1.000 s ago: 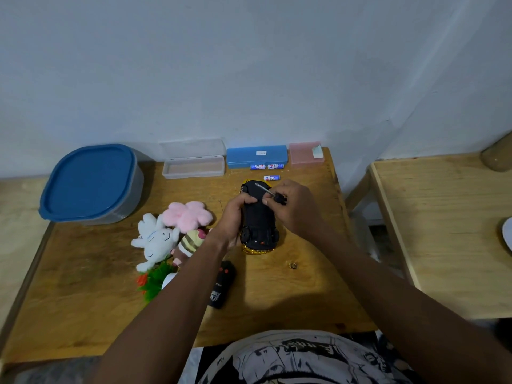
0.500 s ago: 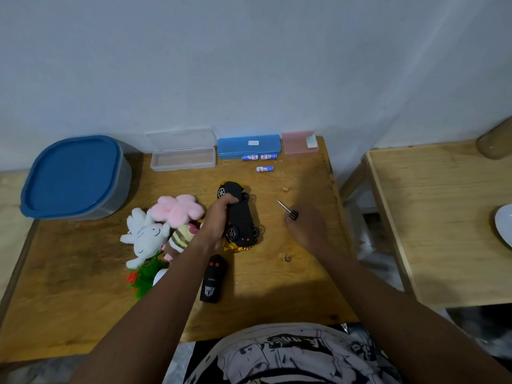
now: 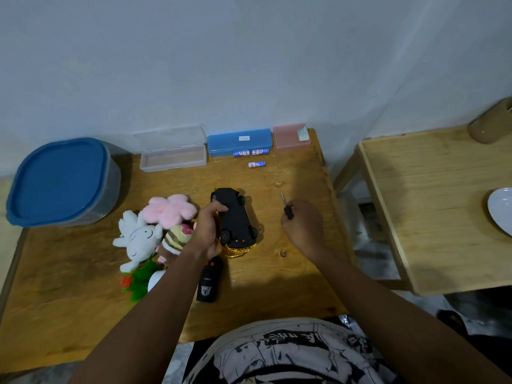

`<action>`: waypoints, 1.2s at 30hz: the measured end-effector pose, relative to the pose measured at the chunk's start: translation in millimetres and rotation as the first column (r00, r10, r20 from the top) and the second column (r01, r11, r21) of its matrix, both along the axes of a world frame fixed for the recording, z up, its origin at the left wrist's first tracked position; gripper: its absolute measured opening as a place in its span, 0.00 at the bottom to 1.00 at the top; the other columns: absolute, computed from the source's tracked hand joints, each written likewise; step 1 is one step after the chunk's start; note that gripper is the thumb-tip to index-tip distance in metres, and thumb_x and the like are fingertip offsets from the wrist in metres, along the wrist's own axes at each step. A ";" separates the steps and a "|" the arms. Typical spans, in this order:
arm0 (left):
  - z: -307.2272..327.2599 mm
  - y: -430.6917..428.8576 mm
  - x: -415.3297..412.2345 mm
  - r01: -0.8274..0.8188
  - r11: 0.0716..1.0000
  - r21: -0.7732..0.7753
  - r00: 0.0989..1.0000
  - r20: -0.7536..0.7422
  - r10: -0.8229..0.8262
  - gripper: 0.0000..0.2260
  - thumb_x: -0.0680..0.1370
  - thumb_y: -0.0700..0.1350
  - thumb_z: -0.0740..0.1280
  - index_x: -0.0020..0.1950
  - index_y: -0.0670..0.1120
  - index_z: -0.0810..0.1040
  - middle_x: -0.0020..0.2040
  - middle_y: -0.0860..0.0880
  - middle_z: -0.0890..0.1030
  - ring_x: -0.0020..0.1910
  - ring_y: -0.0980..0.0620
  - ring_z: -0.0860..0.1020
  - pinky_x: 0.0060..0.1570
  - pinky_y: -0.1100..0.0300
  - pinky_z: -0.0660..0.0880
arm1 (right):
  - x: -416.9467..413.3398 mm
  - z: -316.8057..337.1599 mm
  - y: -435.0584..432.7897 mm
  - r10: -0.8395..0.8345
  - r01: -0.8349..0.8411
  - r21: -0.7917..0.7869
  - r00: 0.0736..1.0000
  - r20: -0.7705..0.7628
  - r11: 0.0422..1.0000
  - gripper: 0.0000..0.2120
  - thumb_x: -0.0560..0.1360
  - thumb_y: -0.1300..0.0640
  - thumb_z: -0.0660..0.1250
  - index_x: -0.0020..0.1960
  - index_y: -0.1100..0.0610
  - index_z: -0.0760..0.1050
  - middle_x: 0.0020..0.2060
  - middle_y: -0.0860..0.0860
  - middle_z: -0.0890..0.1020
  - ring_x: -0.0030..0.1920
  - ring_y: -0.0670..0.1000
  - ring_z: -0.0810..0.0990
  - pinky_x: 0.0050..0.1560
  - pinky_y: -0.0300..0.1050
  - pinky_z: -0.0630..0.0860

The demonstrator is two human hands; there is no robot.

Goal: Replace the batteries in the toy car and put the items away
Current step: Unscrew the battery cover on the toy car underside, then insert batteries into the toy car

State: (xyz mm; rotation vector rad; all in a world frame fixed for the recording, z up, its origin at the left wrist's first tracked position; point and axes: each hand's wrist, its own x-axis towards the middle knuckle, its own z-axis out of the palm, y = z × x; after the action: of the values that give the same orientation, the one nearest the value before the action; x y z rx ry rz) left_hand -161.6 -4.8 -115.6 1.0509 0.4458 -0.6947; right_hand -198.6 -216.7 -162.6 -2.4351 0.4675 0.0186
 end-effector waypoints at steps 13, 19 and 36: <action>3.1 -4.3 -4.9 -0.040 0.999 0.008 0.998 -0.057 0.041 0.31 0.62 0.49 0.64 0.63 0.38 0.76 0.50 0.39 0.77 0.44 0.41 0.77 0.45 0.50 0.76 | -1.6 24.8 3.7 0.018 -0.018 0.001 0.993 0.120 1.000 0.20 0.73 0.50 0.72 0.64 0.49 0.76 0.55 0.48 0.78 0.54 0.50 0.78 0.46 0.44 0.77; 9.5 -8.7 0.6 -0.002 1.000 0.016 1.000 -0.017 0.002 0.21 0.73 0.46 0.51 0.53 0.40 0.79 0.43 0.40 0.80 0.41 0.42 0.79 0.41 0.54 0.76 | 12.2 63.3 35.5 0.390 -0.440 0.229 0.891 0.231 0.869 0.17 0.73 0.51 0.73 0.61 0.48 0.79 0.49 0.44 0.72 0.44 0.40 0.70 0.44 0.33 0.70; 21.2 -8.1 11.0 0.035 0.998 0.043 0.999 0.005 -0.035 0.19 0.64 0.46 0.60 0.50 0.40 0.78 0.42 0.40 0.76 0.40 0.43 0.77 0.39 0.55 0.74 | 27.7 79.4 49.0 0.404 -0.442 0.366 0.897 0.179 0.819 0.20 0.64 0.55 0.81 0.53 0.50 0.78 0.51 0.49 0.74 0.48 0.48 0.74 0.45 0.40 0.72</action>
State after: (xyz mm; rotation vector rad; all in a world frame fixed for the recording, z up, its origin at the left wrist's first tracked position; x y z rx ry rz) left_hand -150.6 -12.9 -94.3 1.1031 0.4400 -0.7161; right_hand -170.9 -167.7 -83.2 -2.0725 -0.1277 0.1737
